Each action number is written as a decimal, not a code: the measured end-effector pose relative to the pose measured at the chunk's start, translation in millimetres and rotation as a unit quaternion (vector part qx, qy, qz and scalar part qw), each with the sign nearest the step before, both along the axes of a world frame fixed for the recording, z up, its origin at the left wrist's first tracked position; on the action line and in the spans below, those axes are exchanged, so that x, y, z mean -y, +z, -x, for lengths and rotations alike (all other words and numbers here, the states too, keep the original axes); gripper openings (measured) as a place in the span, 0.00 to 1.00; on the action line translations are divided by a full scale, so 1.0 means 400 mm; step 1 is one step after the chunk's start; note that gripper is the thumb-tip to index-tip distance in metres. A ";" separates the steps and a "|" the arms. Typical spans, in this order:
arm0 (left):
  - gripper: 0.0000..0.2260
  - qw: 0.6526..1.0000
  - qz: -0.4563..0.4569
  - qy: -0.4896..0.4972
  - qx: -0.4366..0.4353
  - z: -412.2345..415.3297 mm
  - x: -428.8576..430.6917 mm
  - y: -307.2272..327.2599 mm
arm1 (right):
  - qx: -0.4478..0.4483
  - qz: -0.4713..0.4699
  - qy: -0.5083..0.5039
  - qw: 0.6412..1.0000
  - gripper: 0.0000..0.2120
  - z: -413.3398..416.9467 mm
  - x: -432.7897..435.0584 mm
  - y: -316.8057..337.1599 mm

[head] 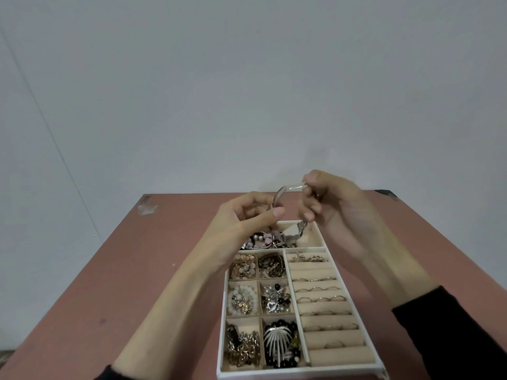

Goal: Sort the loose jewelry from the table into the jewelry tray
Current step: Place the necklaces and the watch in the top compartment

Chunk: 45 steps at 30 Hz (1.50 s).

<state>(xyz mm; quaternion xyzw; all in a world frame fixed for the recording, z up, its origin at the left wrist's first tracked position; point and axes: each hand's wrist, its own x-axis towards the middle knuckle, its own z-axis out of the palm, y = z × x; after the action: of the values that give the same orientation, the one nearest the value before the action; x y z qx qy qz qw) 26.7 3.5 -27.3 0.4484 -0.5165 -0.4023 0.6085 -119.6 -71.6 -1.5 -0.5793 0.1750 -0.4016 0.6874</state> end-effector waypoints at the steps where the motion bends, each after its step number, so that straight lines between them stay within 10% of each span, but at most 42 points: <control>1: 0.07 1.000 -0.002 0.010 0.000 -0.002 0.002 -0.003 | 0.018 -0.015 -0.011 1.000 0.08 0.006 0.003 0.003; 15: 0.12 0.992 0.043 0.106 -0.044 0.001 0.011 -0.011 | -0.096 0.083 -0.099 0.987 0.18 -0.009 0.020 -0.049; 45: 0.12 0.992 0.056 0.102 0.050 0.004 0.008 -0.019 | -0.155 0.145 -0.058 0.975 0.07 -0.010 0.011 -0.063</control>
<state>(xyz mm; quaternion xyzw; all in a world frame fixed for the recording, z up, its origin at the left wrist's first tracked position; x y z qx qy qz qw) 25.2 0.4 -34.7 0.4835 -0.5197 -0.2860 0.6437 -115.7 -75.8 -26.6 -0.7171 0.2529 -0.3671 0.5357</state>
